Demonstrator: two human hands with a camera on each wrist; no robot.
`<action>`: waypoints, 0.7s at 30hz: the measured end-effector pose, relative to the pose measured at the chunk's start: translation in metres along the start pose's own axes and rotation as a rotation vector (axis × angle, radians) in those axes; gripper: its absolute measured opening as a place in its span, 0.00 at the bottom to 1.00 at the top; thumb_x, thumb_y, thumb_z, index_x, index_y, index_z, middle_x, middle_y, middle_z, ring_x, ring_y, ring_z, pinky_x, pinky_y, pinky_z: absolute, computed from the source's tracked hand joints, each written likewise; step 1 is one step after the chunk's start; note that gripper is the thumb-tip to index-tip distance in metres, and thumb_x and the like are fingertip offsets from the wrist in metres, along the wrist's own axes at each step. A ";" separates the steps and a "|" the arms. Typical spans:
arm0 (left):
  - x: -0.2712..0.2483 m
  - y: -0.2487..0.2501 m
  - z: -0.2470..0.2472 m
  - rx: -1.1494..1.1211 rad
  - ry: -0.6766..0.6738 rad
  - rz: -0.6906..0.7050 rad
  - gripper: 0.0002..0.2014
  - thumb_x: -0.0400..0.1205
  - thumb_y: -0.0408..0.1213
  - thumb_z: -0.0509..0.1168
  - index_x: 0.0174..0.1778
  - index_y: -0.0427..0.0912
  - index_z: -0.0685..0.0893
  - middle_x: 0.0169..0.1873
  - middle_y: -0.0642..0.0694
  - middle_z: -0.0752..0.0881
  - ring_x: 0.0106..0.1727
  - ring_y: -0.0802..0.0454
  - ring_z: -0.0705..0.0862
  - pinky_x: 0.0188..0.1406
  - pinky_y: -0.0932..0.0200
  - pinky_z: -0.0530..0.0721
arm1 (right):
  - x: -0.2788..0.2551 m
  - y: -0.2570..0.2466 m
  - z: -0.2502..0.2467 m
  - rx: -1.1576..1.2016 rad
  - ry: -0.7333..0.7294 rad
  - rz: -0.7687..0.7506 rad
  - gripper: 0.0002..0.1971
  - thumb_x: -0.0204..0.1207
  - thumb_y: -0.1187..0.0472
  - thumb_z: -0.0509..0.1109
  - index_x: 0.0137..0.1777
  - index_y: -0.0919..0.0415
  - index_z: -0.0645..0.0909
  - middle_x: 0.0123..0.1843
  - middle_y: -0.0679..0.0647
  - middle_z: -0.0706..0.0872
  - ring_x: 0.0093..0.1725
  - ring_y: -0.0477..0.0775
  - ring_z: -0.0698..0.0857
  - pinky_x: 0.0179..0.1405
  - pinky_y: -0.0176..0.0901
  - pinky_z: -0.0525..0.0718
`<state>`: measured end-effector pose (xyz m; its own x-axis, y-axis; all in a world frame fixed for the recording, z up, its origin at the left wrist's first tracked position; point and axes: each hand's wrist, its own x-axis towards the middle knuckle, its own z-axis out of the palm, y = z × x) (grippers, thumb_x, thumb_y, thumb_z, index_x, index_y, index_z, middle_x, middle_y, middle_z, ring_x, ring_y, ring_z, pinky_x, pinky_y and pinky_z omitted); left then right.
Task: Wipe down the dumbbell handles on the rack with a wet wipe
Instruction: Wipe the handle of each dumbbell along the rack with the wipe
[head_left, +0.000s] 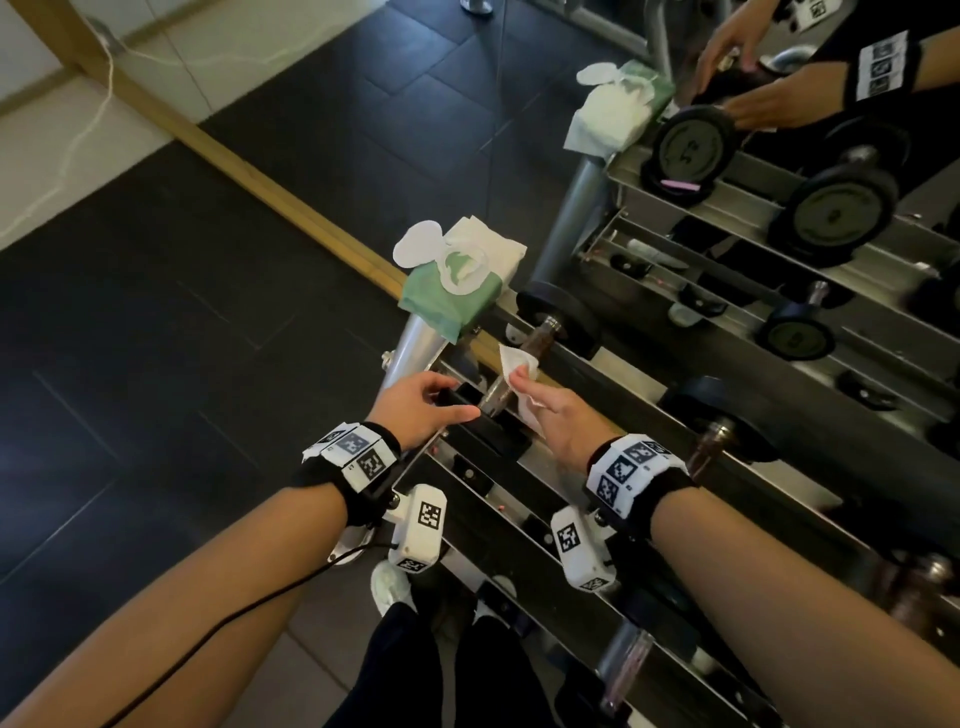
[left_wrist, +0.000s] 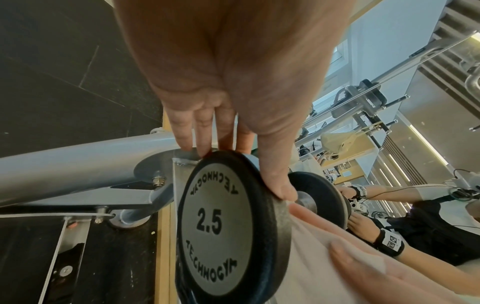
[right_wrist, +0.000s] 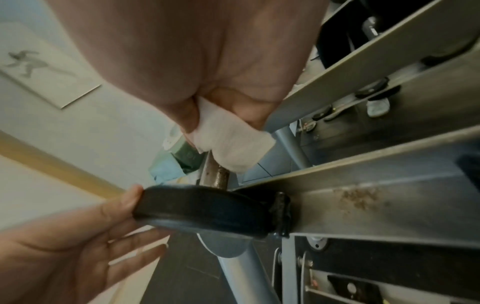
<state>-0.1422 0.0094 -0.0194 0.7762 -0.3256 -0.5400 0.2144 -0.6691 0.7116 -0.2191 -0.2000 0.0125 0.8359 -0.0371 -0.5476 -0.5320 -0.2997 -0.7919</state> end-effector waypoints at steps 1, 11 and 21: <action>0.000 0.000 0.000 0.006 0.001 0.001 0.29 0.72 0.56 0.78 0.69 0.55 0.81 0.60 0.53 0.85 0.59 0.57 0.84 0.56 0.61 0.81 | -0.004 0.002 0.001 0.089 0.057 0.021 0.20 0.89 0.61 0.54 0.75 0.44 0.76 0.68 0.42 0.77 0.64 0.34 0.77 0.60 0.20 0.69; -0.004 0.004 -0.005 0.055 -0.037 0.045 0.30 0.75 0.56 0.76 0.71 0.53 0.80 0.63 0.50 0.85 0.64 0.52 0.83 0.63 0.57 0.80 | -0.003 0.025 0.014 0.190 0.668 -0.057 0.20 0.89 0.57 0.52 0.78 0.44 0.71 0.80 0.50 0.73 0.79 0.52 0.70 0.68 0.40 0.65; -0.006 -0.001 -0.003 0.040 -0.027 0.099 0.29 0.75 0.56 0.76 0.71 0.52 0.80 0.59 0.53 0.86 0.58 0.57 0.85 0.55 0.64 0.81 | 0.005 0.017 0.020 0.339 0.904 -0.055 0.22 0.88 0.59 0.50 0.80 0.44 0.70 0.81 0.53 0.71 0.79 0.55 0.70 0.71 0.41 0.64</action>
<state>-0.1448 0.0140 -0.0152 0.7762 -0.4090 -0.4798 0.1130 -0.6584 0.7441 -0.2263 -0.1864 -0.0093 0.5732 -0.7934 -0.2046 -0.3814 -0.0374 -0.9237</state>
